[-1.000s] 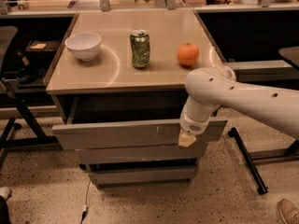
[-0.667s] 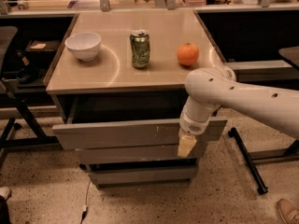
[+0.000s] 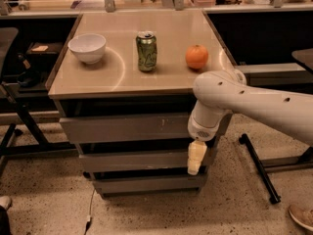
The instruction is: Close top drawer
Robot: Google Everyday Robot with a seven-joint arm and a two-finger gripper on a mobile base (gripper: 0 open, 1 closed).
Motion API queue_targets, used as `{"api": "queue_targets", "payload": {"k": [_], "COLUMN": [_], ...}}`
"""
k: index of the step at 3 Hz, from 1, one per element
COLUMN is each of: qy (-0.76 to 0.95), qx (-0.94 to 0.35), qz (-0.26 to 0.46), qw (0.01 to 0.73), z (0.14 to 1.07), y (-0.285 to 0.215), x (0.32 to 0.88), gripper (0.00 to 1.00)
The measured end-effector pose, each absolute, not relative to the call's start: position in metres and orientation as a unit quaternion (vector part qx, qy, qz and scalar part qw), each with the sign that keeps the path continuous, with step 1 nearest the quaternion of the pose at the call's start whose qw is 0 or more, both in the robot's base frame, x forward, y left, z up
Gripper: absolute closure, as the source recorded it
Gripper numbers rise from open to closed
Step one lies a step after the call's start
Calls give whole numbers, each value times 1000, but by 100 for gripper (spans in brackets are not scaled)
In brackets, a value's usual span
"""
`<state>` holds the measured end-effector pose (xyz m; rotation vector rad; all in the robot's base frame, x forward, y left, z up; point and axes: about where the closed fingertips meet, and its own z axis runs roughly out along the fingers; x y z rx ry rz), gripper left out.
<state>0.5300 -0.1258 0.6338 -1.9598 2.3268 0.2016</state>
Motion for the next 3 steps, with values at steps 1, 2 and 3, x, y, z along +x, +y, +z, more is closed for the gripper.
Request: {"api": "queue_targets", "payload": {"k": [1,2,3], "qy": [765,806,880], "qx": [-639,-588,-474], "qz": [67,57,27], "qw": [45,37,-4], "z": [635,662,700], "y": [-128,-165,-237], "x": [528,490,396], "gripper": [0,0,0]}}
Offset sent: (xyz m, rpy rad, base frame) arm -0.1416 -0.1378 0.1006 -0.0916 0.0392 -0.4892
